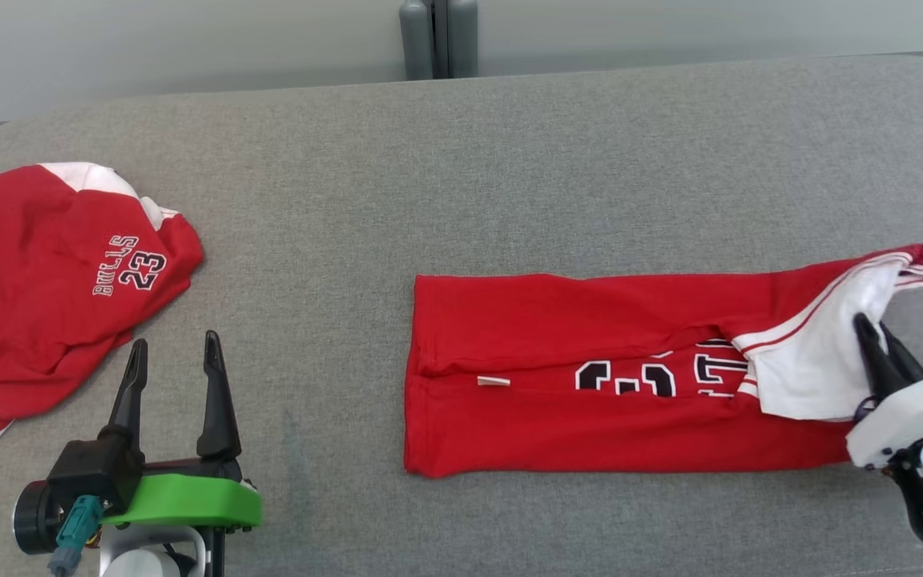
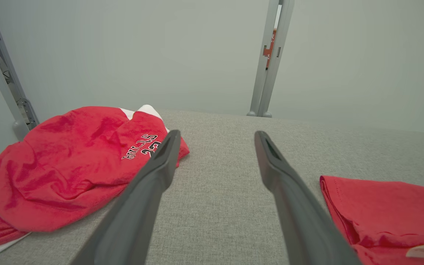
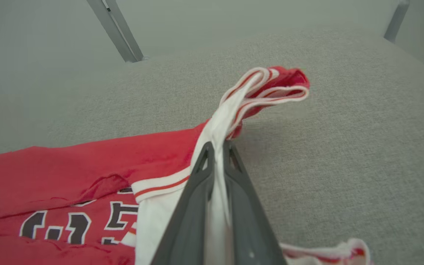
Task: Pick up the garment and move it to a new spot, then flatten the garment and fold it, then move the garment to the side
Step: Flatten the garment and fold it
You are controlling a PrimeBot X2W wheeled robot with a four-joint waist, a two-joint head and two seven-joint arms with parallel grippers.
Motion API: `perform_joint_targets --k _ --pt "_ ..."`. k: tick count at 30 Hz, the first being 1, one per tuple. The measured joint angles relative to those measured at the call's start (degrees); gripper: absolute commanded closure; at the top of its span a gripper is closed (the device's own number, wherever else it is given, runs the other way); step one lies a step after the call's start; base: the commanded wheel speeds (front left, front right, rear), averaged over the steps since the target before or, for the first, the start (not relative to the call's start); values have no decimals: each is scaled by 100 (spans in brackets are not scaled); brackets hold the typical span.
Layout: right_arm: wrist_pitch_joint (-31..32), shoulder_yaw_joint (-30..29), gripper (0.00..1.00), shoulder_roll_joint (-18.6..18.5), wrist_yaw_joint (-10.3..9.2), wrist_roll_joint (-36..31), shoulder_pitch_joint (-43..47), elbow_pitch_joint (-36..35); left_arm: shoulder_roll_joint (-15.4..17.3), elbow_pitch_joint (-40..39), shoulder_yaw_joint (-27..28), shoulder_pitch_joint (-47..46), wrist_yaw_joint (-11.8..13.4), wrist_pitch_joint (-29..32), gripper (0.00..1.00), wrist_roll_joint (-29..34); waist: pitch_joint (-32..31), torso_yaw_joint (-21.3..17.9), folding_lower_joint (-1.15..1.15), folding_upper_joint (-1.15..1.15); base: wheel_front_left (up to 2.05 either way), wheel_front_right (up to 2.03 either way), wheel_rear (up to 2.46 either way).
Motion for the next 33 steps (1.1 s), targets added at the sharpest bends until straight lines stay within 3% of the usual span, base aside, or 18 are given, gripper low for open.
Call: perform_joint_targets --k 7,15,23,33 --pt "424 424 100 427 -1 -126 124 -1173 -1 24 -31 28 -3 0 0 0 -61 -3 0 0 0 0 0" --pt "777 977 100 898 -3 -299 172 -1852 -1 59 -55 29 -10 0 0 -24 -66 173 0 0 0 0 0" --pt "836 1758 100 1452 -3 -447 -176 -1675 -1 133 -152 3 -35 0 0 -90 -19 412 0 0 0 0 0" --pt "654 2138 100 1881 -3 -411 -750 -783 -1 154 -301 -69 -1 0 0 -164 90 699 0 0 0 0 0"
